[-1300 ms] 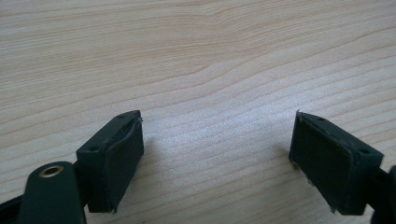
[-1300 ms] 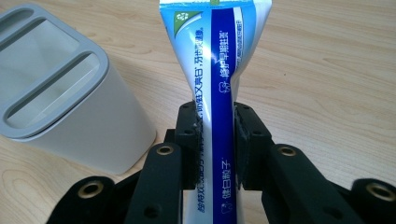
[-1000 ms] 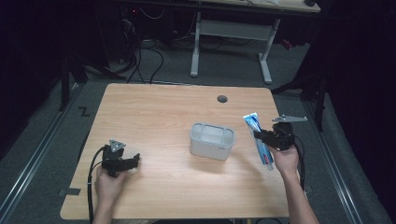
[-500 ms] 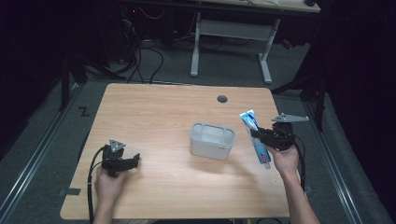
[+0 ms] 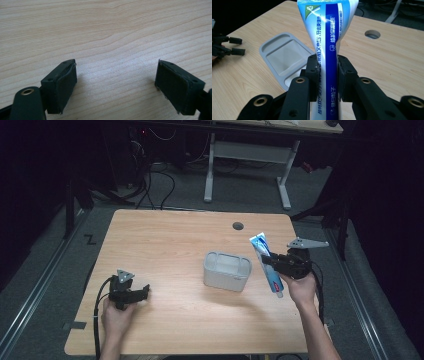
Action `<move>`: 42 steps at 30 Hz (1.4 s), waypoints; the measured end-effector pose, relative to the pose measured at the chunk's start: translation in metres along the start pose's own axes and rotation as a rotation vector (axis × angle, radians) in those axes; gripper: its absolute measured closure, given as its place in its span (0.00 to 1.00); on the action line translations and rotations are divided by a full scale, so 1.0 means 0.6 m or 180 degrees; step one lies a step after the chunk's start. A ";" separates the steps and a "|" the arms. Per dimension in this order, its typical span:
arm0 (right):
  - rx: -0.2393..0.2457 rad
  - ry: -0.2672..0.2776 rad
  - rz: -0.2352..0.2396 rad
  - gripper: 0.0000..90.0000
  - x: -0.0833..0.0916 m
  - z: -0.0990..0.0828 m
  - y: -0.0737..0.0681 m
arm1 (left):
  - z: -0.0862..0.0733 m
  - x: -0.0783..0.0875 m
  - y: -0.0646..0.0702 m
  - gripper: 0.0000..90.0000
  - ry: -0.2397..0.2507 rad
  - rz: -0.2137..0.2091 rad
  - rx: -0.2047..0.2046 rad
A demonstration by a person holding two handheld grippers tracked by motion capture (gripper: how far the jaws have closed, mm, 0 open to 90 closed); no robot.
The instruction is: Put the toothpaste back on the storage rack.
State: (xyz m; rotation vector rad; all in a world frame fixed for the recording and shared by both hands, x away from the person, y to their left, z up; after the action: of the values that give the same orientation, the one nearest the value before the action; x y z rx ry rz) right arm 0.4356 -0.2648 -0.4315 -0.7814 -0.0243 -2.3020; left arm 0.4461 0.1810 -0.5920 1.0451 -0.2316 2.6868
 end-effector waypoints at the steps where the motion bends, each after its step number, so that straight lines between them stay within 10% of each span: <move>1: 0.0025 0.0014 0.0003 0.82 0.000 0.003 -0.003 | 0.000 0.000 0.000 0.20 -0.0003 0.0000 -0.0002; 42: 0.0325 0.0300 0.0324 0.82 -0.050 0.104 -0.083 | 0.000 0.000 0.000 0.20 0.0009 0.0010 0.0005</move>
State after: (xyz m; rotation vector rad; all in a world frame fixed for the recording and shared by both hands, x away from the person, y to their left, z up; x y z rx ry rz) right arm 0.4549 -0.1946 -0.3874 -0.6079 -0.0575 -2.2197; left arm 0.4459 0.1809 -0.5920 1.0424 -0.2308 2.6915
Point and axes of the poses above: each handheld gripper's, and its own axes: x roughly backward along the jaws, z roughly out of its top, y roughly to its right, the point moved 8 cm from there along -x, roughly forward along the jaws, and after that the axes turned 6 degrees about z, right-handed, at the moved point
